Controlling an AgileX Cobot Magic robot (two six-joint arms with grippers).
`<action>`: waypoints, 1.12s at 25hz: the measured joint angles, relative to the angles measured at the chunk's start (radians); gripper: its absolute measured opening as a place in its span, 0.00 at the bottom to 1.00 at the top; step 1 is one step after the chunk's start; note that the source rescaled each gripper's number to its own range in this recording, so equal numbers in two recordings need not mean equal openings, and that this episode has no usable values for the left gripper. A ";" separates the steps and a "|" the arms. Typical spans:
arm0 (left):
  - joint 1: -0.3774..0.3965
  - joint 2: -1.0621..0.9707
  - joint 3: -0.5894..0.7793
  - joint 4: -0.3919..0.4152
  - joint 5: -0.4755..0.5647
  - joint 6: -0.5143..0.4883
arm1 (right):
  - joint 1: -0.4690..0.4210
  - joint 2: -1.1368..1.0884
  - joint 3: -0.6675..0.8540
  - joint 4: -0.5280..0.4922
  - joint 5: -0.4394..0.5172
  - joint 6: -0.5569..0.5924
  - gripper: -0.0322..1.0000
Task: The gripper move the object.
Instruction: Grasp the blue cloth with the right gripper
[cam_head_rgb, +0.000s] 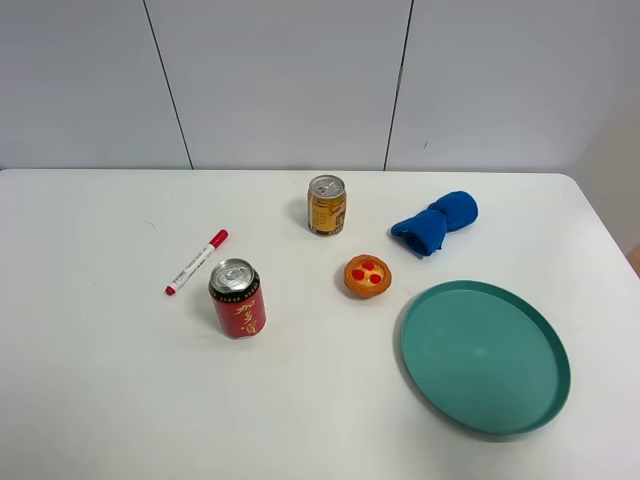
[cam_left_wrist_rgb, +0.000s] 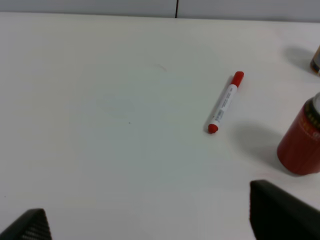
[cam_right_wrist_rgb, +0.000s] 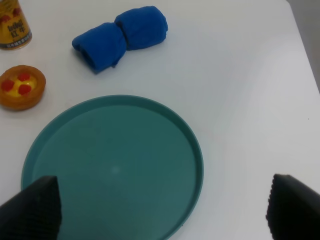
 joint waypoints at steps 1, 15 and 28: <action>0.000 0.000 0.000 0.000 0.000 0.000 | 0.000 0.000 0.000 0.000 0.000 0.000 0.89; 0.000 0.000 0.000 0.000 0.000 0.000 | 0.000 0.145 -0.172 -0.051 -0.036 0.179 0.89; 0.000 0.000 0.000 0.000 0.000 0.000 | 0.000 1.078 -0.670 -0.031 -0.135 0.364 0.89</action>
